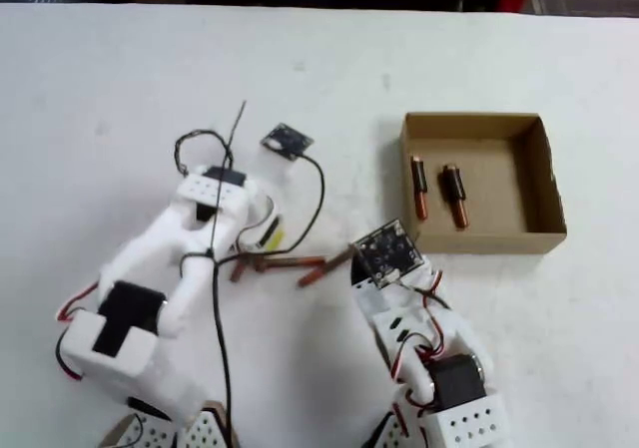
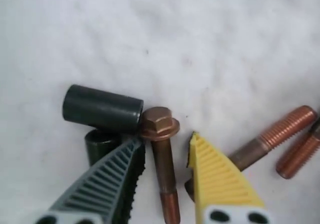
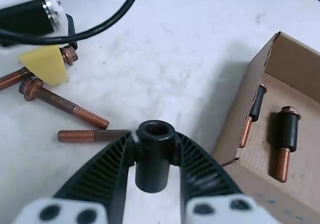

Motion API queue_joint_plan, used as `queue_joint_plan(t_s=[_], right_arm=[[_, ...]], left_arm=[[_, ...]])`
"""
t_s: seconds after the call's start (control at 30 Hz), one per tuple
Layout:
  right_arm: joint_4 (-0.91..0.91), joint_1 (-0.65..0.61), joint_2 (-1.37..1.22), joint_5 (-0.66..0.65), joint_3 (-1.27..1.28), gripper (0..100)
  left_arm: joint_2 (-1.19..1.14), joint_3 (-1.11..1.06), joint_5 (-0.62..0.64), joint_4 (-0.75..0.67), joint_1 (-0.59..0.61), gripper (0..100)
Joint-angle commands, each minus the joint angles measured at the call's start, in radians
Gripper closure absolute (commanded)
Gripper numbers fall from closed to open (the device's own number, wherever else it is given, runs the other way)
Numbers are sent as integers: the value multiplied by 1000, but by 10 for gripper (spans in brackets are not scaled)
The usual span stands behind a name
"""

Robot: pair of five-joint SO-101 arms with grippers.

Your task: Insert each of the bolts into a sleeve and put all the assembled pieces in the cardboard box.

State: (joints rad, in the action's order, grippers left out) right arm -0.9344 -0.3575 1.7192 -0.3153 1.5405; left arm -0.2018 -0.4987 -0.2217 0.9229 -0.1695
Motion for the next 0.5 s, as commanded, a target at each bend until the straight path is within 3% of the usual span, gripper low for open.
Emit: queue_joint_plan(t_s=[0.0, 0.23, 0.47], right_arm=[[25, 5, 12, 6, -12, 981], [25, 5, 12, 6, -12, 981], [25, 5, 12, 6, -12, 981]], left_arm=[[-36, 44, 5, -11, 45, 839], [-36, 48, 6, -17, 39, 961], [-36, 66, 6, -11, 39, 980]])
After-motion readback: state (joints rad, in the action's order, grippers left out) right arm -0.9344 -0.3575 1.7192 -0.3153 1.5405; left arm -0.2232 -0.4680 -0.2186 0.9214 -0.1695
